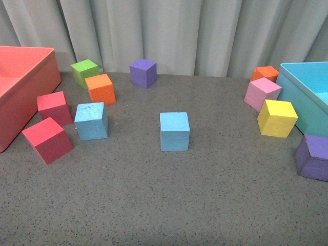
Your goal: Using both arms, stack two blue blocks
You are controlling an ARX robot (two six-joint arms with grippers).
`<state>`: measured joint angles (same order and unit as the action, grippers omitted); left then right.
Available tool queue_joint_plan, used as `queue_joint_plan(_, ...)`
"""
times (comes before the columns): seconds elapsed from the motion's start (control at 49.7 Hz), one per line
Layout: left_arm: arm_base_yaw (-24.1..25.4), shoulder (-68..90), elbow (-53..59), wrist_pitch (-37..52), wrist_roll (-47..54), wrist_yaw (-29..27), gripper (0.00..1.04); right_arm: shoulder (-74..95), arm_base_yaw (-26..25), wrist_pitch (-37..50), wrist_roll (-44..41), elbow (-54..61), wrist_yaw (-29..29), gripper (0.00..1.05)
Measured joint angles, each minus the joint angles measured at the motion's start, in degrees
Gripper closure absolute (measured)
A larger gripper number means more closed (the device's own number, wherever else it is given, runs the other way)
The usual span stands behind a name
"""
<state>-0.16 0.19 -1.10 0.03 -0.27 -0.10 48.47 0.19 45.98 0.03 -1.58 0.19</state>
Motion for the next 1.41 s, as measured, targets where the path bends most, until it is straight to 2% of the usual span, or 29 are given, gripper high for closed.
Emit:
queue_joint_plan(0.241,0.0,0.0,0.0,0.0,0.0,0.0,0.07,-13.3,0.0,-11.6,0.0,1.3,-0.1,1.04)
queue_joint_plan(0.543,0.0,0.0,0.0,0.0,0.0,0.0,0.07,-24.0,0.0,-21.5,0.0,1.4,-0.1,1.04)
queue_joint_plan(1.308,0.0,0.0,0.0,0.0,0.0,0.0,0.07,-38.4,0.0,-35.6,0.0,1.4,-0.1,1.04)
queue_joint_plan(1.408,0.0,0.0,0.0,0.0,0.0,0.0,0.07,-45.2,0.0,-44.6,0.0,1.4,-0.2,1.04)
